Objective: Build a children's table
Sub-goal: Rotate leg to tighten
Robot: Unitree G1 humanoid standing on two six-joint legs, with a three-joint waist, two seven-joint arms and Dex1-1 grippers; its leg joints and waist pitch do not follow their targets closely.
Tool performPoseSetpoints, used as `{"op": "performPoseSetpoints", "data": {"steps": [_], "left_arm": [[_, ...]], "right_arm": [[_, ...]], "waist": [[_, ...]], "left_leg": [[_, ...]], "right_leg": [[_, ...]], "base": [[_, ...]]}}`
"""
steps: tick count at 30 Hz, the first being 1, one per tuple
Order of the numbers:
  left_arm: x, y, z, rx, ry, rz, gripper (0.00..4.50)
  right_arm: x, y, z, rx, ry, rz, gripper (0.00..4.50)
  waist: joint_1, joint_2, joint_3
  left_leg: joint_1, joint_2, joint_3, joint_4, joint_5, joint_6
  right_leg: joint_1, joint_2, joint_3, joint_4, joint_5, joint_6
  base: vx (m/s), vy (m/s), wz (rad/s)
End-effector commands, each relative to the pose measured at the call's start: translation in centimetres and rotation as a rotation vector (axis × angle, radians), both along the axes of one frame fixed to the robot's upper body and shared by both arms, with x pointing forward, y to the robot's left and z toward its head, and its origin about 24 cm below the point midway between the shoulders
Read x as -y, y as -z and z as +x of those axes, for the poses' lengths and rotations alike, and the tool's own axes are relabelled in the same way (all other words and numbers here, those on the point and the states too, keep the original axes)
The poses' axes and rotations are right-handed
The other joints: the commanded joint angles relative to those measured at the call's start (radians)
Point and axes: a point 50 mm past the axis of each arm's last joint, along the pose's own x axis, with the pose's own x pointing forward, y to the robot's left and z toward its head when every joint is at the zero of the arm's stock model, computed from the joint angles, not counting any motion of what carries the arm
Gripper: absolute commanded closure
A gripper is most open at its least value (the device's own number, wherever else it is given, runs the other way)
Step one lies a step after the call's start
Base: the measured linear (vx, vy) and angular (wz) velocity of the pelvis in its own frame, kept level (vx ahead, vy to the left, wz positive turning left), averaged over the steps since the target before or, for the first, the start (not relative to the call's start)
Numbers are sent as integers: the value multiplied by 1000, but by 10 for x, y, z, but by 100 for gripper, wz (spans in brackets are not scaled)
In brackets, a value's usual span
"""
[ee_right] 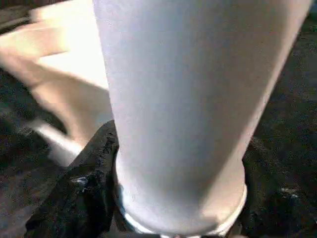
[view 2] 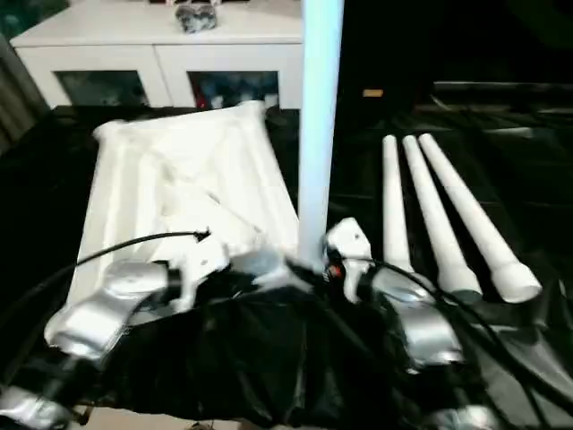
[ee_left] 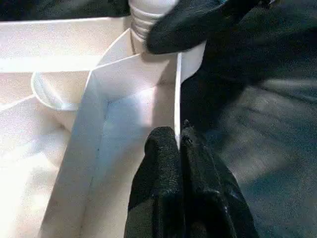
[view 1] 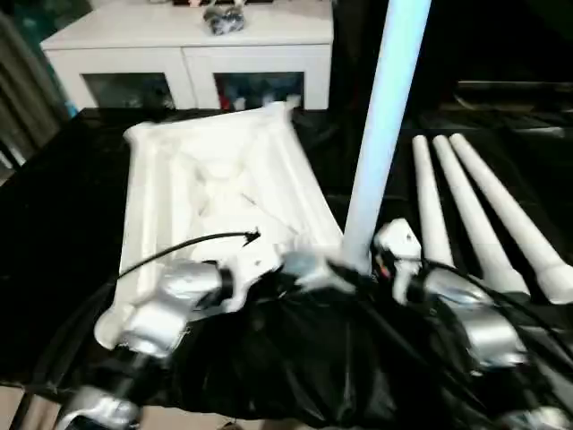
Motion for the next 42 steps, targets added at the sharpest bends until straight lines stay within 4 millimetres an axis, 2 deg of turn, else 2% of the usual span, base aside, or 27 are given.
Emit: {"op": "performPoseSetpoints", "data": {"steps": [1, 3, 5, 7, 8, 9, 10, 12, 13, 14, 15, 19, 22, 24, 25, 26, 27, 29, 30, 31, 32, 35, 36, 37, 42], "left_arm": [[32, -8, 4, 40, -14, -51, 450], [47, -10, 4, 39, -29, -74, 450], [51, -11, 3, 39, -28, -83, 450], [57, -12, 3, 40, -25, -89, 450], [59, -13, 2, 42, -13, -91, 450], [59, -13, 2, 40, -7, -89, 450], [59, -13, 2, 40, -5, -88, 450], [57, -12, 2, 42, 2, -79, 450], [51, -13, 2, 51, 26, -69, 450], [51, -13, 2, 51, 26, -69, 450], [46, -14, 0, 52, 51, -65, 450], [35, -14, -3, 48, 111, -45, 450], [25, -12, -5, 35, 140, -27, 450], [17, -12, -6, 26, 156, -18, 450], [10, -13, -6, 24, 171, -7, 450], [10, -13, -6, 24, 171, -7, 450], [2, -13, -7, 20, 186, 5, 450], [-2, -14, -7, 17, 195, 10, 450], [-8, -14, -8, 11, 211, 18, 450], [-8, -14, -8, 11, 212, 19, 450], [-15, -15, -8, 3, 228, 27, 450], [-21, -15, -9, -6, 237, 32, 450], [-21, -15, -9, -8, 241, 34, 450], [-22, -15, -10, -11, 248, 37, 450], [-25, -14, -10, -16, 255, 43, 450]], "right_arm": [[-43, 22, -8, -103, 2, 17, 180], [-57, 24, -3, -117, 122, 49, 180], [-62, 23, -2, -122, 148, 61, 180], [-68, 20, -1, -114, 160, 91, 180], [-69, 18, 1, -90, 166, 89, 145], [-67, 17, 1, -93, 169, 101, 124], [-66, 17, 2, -96, 171, 107, 124], [-62, 16, 3, -83, 166, 93, 90], [-50, 13, 7, -26, 150, 26, 90], [-50, 13, 7, -25, 150, 24, 81], [-40, 10, 10, 1, 134, -2, 81], [-24, 5, 12, 22, 57, -28, 81], [-15, 2, 11, 38, -23, -59, 81], [-9, 1, 9, 43, -103, -99, 81], [-3, 1, 5, 35, -183, -124, 81], [-3, 1, 5, 35, -183, -124, 81], [1, 0, -2, 9, -298, -127, 81], [2, -1, -6, -8, -356, -118, 81], [4, -4, -13, -35, -445, -99, 81], [4, -4, -14, -36, -447, -98, 81], [6, -7, -20, -67, -536, -83, 107], [9, -7, -25, -98, -611, -88, 120], [10, -7, -25, -106, -623, -94, 148], [12, -6, -26, -118, -639, -101, 156], [13, -7, -30, -148, -688, -103, 173]], "waist": [[-1, -12, -41], [-5, -10, -41], [-5, -9, -41], [-4, -7, -42], [-4, -7, -42], [-4, -7, -43], [-5, -3, -43], [-5, -5, -43], [-4, -1, -44], [-4, -3, -46], [-3, -1, -46], [0, -4, -52], [3, -3, -58], [4, -6, -59], [5, -6, -58], [6, -6, -56], [7, -10, -56], [13, -6, -52], [16, -11, -53], [19, -10, -51], [23, -11, -52], [31, -10, -52], [32, -10, -52], [32, -11, -52], [33, -12, -54]], "left_leg": [[9, 58, -27, -87, -261, 7], [6, 58, -29, -89, -259, 2], [8, 57, -29, -89, -272, 5], [6, 59, -29, -90, -271, 9], [4, 59, -30, -92, -272, 12], [4, 59, -30, -91, -270, 12], [5, 59, -29, -91, -274, 13], [1, 59, -30, -92, -271, 18], [4, 60, -30, -91, -270, 18], [3, 59, -29, -89, -262, 20], [3, 59, -28, -88, -257, 22], [-4, 58, -27, -80, -185, 59], [-6, 59, -24, -68, -95, 104], [-6, 59, -22, -64, -78, 133], [-6, 58, -22, -63, -88, 137], [-6, 61, -22, -64, -97, 142], [-5, 61, -21, -64, -104, 142], [-2, 66, -21, -68, -140, 137], [-1, 67, -20, -68, -143, 134], [-1, 67, -21, -69, -145, 132], [-1, 68, -20, -69, -143, 130], [0, 69, -20, -68, -138, 130], [1, 69, -20, -68, -137, 127], [0, 68, -20, -68, -135, 125], [-1, 66, -21, -66, -125, 119]], "right_leg": [[29, -73, 44, -92, -296, -214], [28, -71, 43, -91, -292, -204], [26, -74, 44, -96, -315, -190], [26, -73, 45, -96, -301, -184], [27, -72, 44, -94, -290, -182], [27, -72, 44, -95, -281, -183], [26, -71, 45, -94, -266, -187], [29, -72, 44, -92, -255, -190], [27, -72, 45, -92, -247, -194], [28, -72, 45, -91, -229, -199], [29, -72, 45, -90, -217, -202], [38, -73, 43, -78, -114, -231], [41, -72, 39, -62, 35, -264], [41, -72, 38, -58, 72, -282], [41, -72, 37, -59, 64, -285], [42, -73, 37, -61, 42, -286], [41, -72, 36, -63, 28, -287], [39, -70, 36, -67, -33, -282], [39, -69, 36, -65, -43, -280], [39, -70, 36, -65, -49, -280], [38, -71, 37, -66, -51, -281], [35, -70, 36, -63, -45, -283], [35, -71, 37, -63, -49, -285], [35, -71, 37, -63, -50, -285], [37, -72, 37, -62, -43, -285]], "base": [[0, 0, 0], [0, 0, 0], [0, 0, 0], [0, 0, 0], [0, 0, 0], [0, 0, 0], [0, 0, 0], [0, 0, 0], [0, 0, 0], [0, 0, 0], [0, 0, 0], [0, 0, 0], [0, 0, 0], [0, 0, 0], [0, 0, 0], [0, 0, 0], [0, 0, 0], [0, 0, 0], [0, 0, 0], [0, 0, 0], [0, 0, 0], [0, 0, 0], [0, 0, 0], [0, 0, 0], [0, 0, 0]]}}
